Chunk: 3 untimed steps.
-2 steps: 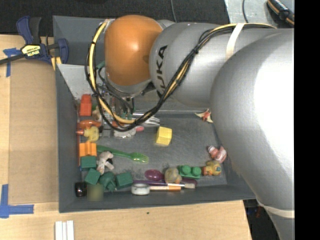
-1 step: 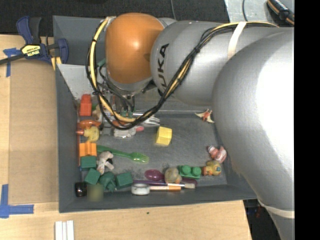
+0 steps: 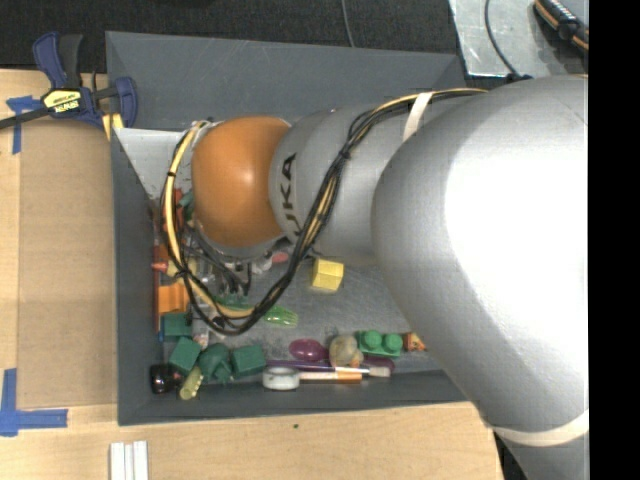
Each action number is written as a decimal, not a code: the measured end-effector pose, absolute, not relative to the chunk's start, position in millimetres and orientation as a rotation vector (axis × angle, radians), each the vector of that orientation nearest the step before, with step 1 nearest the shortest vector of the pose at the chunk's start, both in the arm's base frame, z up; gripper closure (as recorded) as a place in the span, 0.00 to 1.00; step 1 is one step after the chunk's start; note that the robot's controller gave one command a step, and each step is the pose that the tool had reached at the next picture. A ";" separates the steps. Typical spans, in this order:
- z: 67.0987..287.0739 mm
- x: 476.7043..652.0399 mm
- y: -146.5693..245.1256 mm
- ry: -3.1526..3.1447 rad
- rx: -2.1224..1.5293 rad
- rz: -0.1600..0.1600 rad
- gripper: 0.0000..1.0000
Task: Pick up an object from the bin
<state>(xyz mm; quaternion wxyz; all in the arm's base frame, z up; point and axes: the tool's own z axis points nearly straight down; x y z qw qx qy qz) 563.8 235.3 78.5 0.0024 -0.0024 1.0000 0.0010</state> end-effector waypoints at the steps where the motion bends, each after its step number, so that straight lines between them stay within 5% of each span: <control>1: 64.8 555.8 238.4 3.135 -0.014 0.003 0.00; 3: 71.9 507.4 107.0 3.129 -0.062 -0.001 0.00</control>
Offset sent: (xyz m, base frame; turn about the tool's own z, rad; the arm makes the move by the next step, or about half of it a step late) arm -0.0584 -0.1230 -0.0085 -0.0409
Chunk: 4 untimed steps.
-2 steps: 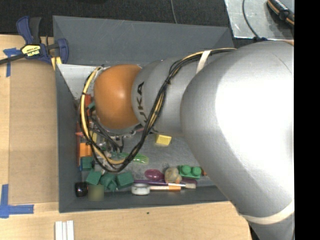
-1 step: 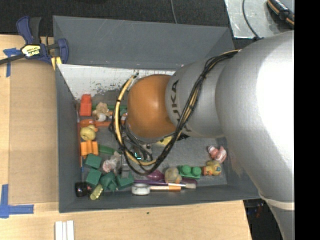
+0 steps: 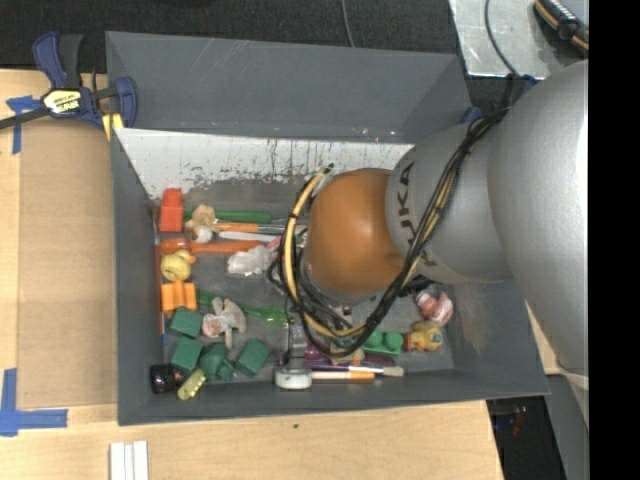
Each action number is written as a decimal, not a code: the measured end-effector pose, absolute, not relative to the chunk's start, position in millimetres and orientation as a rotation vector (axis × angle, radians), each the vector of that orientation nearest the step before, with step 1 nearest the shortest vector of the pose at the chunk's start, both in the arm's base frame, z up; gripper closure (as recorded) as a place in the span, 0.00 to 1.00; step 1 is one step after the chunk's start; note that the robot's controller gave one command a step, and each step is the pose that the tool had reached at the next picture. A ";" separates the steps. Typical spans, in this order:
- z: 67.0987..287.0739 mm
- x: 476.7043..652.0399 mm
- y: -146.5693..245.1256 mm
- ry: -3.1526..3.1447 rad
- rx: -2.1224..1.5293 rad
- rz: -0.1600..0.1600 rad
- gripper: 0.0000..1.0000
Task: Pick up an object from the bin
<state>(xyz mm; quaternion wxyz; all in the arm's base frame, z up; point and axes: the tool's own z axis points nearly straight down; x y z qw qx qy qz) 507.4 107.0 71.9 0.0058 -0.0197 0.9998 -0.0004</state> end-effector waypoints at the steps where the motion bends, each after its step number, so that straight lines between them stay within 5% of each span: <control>1: 74.0 541.0 183.0 3.112 -0.169 0.007 0.00; 2: 72.6 528.8 200.0 3.115 -0.196 0.007 0.00; 4: 221.4 528.0 209.9 3.116 -0.289 -0.002 0.00</control>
Offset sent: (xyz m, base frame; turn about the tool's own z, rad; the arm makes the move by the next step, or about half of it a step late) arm 0.0005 0.0749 -0.0017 -0.0881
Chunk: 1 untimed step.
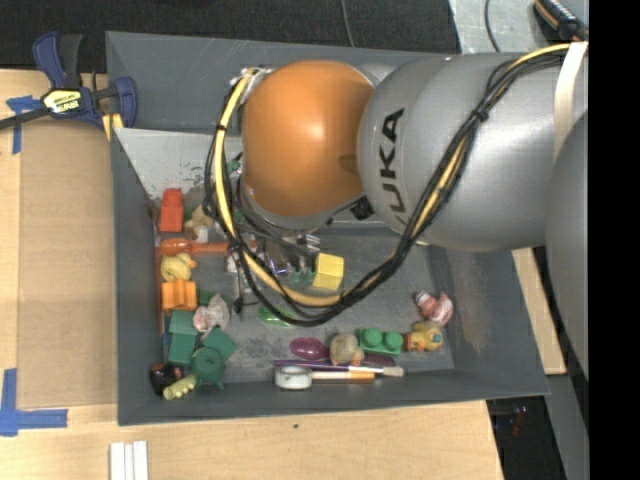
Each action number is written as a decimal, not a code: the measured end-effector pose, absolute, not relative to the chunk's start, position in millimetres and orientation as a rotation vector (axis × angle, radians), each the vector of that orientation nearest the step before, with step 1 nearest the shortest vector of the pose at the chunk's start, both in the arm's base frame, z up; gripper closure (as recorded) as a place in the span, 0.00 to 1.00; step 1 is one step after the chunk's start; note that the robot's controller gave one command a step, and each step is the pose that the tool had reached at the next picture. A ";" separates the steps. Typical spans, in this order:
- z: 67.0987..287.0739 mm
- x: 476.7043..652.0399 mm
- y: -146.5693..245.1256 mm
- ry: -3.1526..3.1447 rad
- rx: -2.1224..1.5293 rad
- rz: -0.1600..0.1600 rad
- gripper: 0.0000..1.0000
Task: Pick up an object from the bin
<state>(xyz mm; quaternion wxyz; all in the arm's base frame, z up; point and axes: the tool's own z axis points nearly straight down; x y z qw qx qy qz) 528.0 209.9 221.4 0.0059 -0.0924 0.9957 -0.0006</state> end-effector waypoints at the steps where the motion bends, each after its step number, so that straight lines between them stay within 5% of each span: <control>1: 165.8 521.2 219.1 3.109 -0.288 0.004 0.00</control>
Offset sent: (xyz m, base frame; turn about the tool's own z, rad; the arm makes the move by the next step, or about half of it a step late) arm -0.0160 0.0204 -0.1150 0.0039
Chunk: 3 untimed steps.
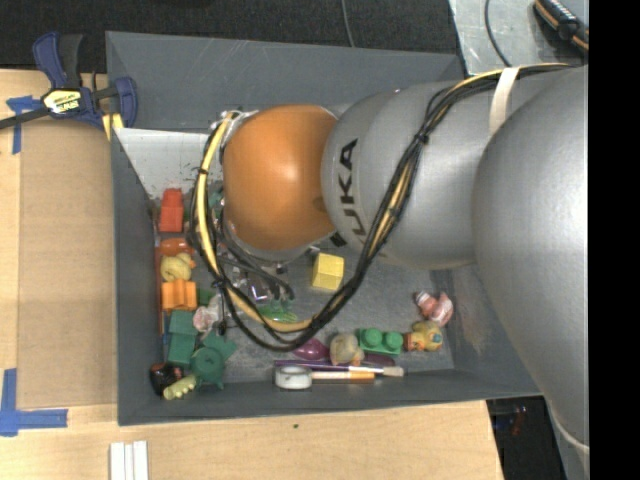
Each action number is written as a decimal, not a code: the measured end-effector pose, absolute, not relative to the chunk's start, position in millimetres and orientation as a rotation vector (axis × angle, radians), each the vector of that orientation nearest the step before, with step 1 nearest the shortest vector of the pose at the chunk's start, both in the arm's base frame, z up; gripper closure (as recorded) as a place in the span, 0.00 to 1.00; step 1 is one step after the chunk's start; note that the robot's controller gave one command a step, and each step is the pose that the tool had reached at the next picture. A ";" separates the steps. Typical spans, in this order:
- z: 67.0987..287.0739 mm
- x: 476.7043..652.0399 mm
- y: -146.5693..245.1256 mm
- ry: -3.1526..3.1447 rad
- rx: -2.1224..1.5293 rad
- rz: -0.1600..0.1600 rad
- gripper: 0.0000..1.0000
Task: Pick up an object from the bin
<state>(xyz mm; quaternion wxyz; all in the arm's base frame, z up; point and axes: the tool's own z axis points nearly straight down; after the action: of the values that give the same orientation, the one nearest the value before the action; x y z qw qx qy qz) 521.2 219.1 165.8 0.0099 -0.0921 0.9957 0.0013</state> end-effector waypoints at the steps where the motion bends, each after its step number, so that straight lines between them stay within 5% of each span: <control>1: 106.7 513.6 229.3 3.098 -0.284 0.005 0.00; 2: 77.0 524.5 239.0 3.096 -0.204 0.006 0.00; 3: 78.9 519.9 238.5 3.059 -0.387 0.002 0.00</control>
Offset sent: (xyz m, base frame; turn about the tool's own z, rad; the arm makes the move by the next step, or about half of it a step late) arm -0.0046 0.0208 -0.0958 0.0515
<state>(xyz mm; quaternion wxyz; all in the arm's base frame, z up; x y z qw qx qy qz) 519.9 238.5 78.9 0.0289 -0.1255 0.9917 0.0008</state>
